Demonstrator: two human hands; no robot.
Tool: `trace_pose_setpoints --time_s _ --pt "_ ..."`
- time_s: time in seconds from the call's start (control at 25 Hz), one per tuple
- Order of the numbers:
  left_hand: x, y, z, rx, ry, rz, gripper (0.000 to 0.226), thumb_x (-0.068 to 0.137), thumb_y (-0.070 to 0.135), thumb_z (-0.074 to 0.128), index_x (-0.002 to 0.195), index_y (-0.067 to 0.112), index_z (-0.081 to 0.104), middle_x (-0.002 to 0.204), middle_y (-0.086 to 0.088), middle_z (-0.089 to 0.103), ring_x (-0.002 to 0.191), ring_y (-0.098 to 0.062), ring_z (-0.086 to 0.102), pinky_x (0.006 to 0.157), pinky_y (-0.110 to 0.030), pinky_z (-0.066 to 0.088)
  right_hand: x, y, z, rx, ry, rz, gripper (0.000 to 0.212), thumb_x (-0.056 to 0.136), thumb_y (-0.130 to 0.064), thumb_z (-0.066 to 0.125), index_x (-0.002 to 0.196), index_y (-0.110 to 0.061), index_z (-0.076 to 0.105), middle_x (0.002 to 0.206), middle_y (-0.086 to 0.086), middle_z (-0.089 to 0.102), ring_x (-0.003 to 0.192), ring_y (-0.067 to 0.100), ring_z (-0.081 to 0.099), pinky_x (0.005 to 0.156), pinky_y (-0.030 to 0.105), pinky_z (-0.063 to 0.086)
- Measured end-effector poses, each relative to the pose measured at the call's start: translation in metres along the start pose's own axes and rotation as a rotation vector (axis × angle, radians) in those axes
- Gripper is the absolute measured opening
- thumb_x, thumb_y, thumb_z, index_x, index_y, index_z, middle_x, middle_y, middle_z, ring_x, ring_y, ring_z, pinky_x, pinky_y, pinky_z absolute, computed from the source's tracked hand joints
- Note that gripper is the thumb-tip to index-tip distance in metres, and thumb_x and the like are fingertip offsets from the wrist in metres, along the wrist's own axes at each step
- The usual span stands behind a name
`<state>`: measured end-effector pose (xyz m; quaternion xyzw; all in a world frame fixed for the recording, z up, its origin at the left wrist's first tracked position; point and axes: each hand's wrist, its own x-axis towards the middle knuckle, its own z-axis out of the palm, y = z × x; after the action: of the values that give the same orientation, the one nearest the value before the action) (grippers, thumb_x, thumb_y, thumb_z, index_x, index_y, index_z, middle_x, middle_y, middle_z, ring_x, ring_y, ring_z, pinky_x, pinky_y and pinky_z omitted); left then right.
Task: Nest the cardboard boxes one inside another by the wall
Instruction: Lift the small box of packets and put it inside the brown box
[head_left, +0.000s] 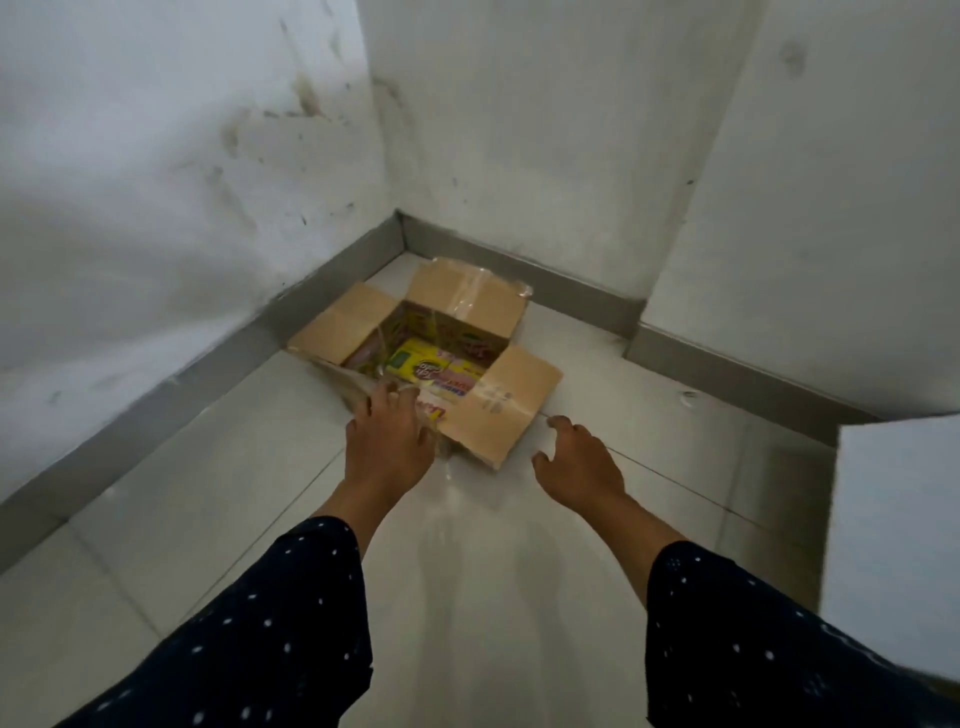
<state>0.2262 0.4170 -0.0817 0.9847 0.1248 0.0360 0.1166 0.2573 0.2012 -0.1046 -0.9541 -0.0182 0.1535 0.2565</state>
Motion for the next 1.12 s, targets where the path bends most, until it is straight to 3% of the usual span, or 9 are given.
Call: trace_pose_setpoints --time_s 0.16,0.28,0.44,0.56,0.68,0.8,0.88,1.0,1.12 --pt "0.066 -0.05 0.017 -0.119 0.034 -0.11 0.05 0.088 0.044 0.048 0.134 0.023 0.046 0.147 -0.016 0.032 0.132 -0.04 0.027 0.104 -0.052 0.031 0.061 -0.028 0.062 0.232 -0.124 0.213 0.07 0.093 -0.031 0.051 0.152 -0.013 0.017 0.14 0.018 0.049 0.126 0.036 0.049 0.098 0.038 0.042" --pt "0.088 -0.069 0.031 -0.099 0.025 -0.117 0.05 0.09 0.054 0.039 0.126 0.024 0.056 0.143 -0.011 0.043 0.136 -0.034 0.024 0.109 -0.051 0.026 0.09 -0.038 0.091 0.437 -0.096 0.401 0.082 0.091 -0.03 0.055 0.152 -0.013 0.004 0.138 0.02 0.05 0.123 0.039 0.051 0.097 0.039 0.044" --pt "0.1 -0.071 0.034 0.011 0.15 -0.171 0.041 0.082 0.058 0.041 0.091 0.029 0.068 0.109 0.001 0.062 0.111 -0.03 0.036 0.087 -0.045 0.028 0.118 -0.037 0.096 0.653 0.058 0.61 0.068 0.082 -0.022 0.07 0.138 -0.008 0.034 0.13 0.02 0.056 0.113 0.039 0.058 0.091 0.046 0.053" --pt "0.111 -0.069 0.029 -0.001 0.122 -0.245 0.03 0.076 0.049 0.046 0.085 0.029 0.067 0.097 0.0 0.058 0.099 -0.029 0.045 0.077 -0.042 0.02 0.128 -0.023 0.072 0.541 0.124 0.557 0.061 0.079 -0.015 0.072 0.129 -0.008 0.039 0.127 0.019 0.058 0.113 0.039 0.058 0.09 0.042 0.051" --pt "0.12 -0.068 0.031 -0.103 0.019 -0.442 0.03 0.071 0.041 0.056 0.099 0.033 0.064 0.116 -0.005 0.053 0.11 -0.032 0.048 0.086 -0.047 0.027 0.129 0.003 0.024 0.331 0.191 0.431 0.057 0.076 -0.014 0.068 0.125 -0.012 0.039 0.12 0.019 0.06 0.105 0.04 0.061 0.081 0.041 0.05" --pt "0.106 -0.067 0.044 -0.222 -0.201 -0.671 0.075 0.07 0.038 0.067 0.137 0.027 0.035 0.144 -0.013 0.031 0.126 -0.04 0.035 0.101 -0.054 0.03 0.114 0.038 -0.021 0.11 0.247 0.297 0.046 0.076 -0.022 0.066 0.114 -0.015 0.041 0.108 0.018 0.062 0.088 0.038 0.061 0.067 0.037 0.046" --pt "0.09 -0.062 0.06 -0.397 -0.305 -0.794 0.095 0.073 0.036 0.072 0.145 0.014 0.015 0.148 -0.02 0.027 0.13 -0.044 0.034 0.105 -0.054 0.034 0.099 0.06 -0.036 0.014 0.268 0.218 0.034 0.081 -0.025 0.062 0.106 -0.016 0.042 0.099 0.017 0.063 0.075 0.034 0.056 0.061 0.034 0.041" --pt "0.065 -0.046 0.076 -0.608 -0.362 -0.79 0.076 0.078 0.034 0.071 0.136 0.002 0.031 0.134 -0.023 0.049 0.118 -0.04 0.05 0.092 -0.044 0.046 0.083 0.08 -0.044 -0.041 0.248 0.159 0.02 0.09 -0.024 0.05 0.107 -0.013 0.046 0.096 0.02 0.064 0.073 0.033 0.055 0.061 0.035 0.043" --pt "0.054 -0.022 0.066 -0.479 -0.231 -0.567 0.042 0.084 0.027 0.059 0.119 0.006 0.053 0.12 -0.019 0.061 0.104 -0.037 0.057 0.077 -0.036 0.043 0.071 0.084 -0.049 -0.066 0.236 0.122 0.02 0.095 -0.024 0.044 0.108 -0.011 0.052 0.099 0.021 0.065 0.084 0.038 0.061 0.068 0.037 0.048"
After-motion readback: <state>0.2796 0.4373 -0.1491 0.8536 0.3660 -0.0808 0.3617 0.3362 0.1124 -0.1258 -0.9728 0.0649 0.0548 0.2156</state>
